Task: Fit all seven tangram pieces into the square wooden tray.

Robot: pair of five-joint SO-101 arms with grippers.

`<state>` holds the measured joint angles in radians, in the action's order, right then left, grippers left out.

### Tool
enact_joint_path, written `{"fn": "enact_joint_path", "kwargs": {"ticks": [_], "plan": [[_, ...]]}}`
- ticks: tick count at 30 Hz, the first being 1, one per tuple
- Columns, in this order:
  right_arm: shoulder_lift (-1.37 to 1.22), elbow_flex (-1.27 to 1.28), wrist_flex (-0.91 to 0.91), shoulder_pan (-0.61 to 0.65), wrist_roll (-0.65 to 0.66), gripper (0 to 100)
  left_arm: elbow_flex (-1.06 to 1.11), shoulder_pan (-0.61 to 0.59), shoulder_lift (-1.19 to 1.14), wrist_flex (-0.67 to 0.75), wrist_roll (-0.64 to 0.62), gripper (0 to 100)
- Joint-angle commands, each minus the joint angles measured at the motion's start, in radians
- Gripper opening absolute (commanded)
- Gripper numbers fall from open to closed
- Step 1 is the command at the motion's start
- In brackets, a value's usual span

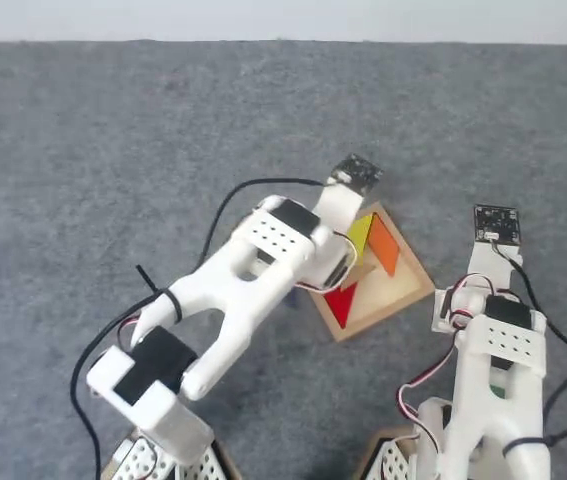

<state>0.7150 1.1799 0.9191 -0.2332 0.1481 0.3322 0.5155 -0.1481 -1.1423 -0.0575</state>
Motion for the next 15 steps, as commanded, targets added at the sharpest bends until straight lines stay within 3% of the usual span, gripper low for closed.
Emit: {"fn": "enact_joint_path", "kwargs": {"ticks": [1, 15], "plan": [[0.019, -0.003, -0.015, 0.012, 0.009, 11.3, -0.010, 0.063, 0.002, 0.021, 0.012, 13], [0.019, -0.003, -0.013, 0.010, 0.009, 11.3, -0.007, 0.074, -0.002, 0.046, 0.012, 13]]}}
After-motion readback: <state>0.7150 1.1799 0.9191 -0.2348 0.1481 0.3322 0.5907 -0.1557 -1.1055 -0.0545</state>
